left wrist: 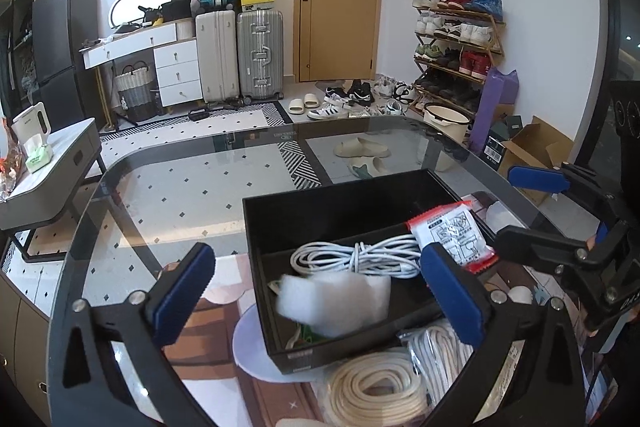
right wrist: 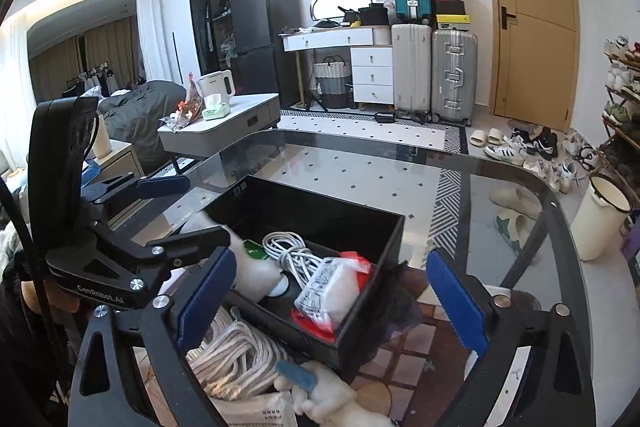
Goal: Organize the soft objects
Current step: 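Lower both held items into the black box and open both grippers, then close the right gripper on the large white printed packet while the left gripper approaches the clear cord bag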
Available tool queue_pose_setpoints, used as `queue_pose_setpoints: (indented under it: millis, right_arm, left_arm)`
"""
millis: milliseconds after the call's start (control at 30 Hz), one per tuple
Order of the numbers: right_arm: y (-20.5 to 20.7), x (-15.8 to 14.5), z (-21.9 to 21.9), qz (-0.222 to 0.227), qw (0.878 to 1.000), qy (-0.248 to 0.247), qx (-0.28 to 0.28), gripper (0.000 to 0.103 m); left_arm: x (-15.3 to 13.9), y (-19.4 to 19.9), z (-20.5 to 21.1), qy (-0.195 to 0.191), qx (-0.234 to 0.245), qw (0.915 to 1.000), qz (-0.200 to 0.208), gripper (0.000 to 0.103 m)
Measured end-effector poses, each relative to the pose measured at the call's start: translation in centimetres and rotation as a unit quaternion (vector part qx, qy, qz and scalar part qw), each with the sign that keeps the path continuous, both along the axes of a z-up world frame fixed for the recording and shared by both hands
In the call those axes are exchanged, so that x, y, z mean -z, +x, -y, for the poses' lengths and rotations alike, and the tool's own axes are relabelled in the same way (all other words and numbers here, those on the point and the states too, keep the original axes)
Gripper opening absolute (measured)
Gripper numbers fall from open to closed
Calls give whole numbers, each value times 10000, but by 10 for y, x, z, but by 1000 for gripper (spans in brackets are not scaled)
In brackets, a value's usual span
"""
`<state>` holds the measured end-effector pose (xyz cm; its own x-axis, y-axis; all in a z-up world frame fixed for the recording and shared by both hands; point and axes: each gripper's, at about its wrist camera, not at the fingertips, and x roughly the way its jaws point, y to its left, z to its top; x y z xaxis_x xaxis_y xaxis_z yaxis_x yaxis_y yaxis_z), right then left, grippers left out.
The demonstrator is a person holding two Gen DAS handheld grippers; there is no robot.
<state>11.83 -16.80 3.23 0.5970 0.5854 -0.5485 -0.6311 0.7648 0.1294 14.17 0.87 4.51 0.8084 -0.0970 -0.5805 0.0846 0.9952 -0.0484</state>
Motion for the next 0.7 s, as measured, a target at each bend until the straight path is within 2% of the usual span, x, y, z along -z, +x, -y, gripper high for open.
queue_pose_setpoints:
  millis: [333,700]
  right_arm:
    - [-24,3,17,-122,9999,-3,75,102]
    - [-54,6,25,-149,9999,-15,64,102]
  left_arm:
    - [-4,-28,6,30,105,9999,38,103]
    - [-3,-54,4,-54,15,10000,28,103]
